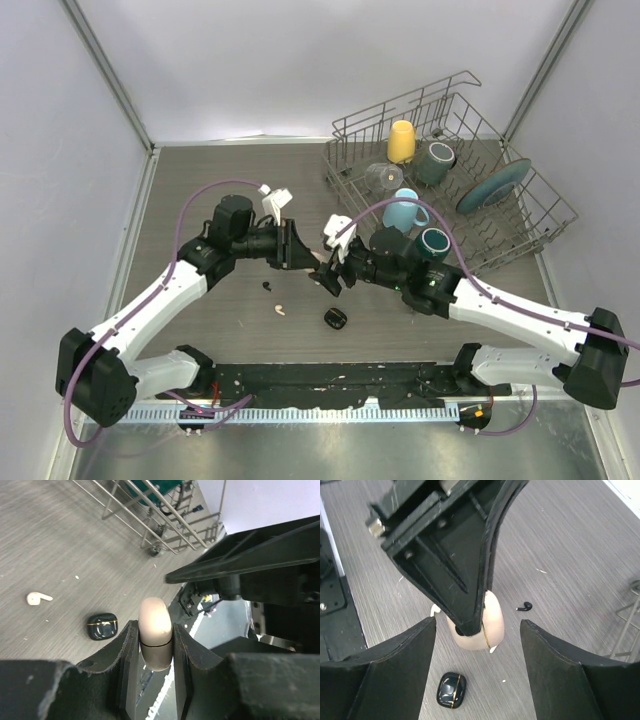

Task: Insert the wireless bluetooth earbuds into the charging case
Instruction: Pick up the charging case at the center of the board.

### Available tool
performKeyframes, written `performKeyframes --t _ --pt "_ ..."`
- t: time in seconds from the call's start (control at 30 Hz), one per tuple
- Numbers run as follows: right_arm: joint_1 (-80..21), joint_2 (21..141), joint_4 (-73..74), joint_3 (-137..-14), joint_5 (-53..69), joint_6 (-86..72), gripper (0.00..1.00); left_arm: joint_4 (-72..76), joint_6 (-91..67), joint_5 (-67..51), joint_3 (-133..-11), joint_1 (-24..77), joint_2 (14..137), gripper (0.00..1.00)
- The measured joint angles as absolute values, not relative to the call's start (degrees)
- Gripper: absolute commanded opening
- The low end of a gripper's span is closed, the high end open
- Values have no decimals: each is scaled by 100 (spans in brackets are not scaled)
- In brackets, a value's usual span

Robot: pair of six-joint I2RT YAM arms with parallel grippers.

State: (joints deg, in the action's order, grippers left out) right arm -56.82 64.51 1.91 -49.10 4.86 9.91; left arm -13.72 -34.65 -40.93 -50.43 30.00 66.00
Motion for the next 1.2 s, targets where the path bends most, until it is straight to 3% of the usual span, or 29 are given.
performKeyframes --t 0.3,0.63,0.93,1.2 --pt "-5677 6040 565 -5111 -301 -16 84 -1052 -4471 -3675 -5043 2445 6600 0" --pt "-5468 5690 1079 -5699 -1094 -1262 83 510 -6434 -3983 -4672 1420 6318 0" --pt "-3570 6326 1564 -6434 508 -3059 81 1479 -6893 -4215 -4521 1304 6110 0" --pt "-3406 6635 1619 -6759 1553 -4209 80 908 -4670 -3437 -4403 1315 4786 0"
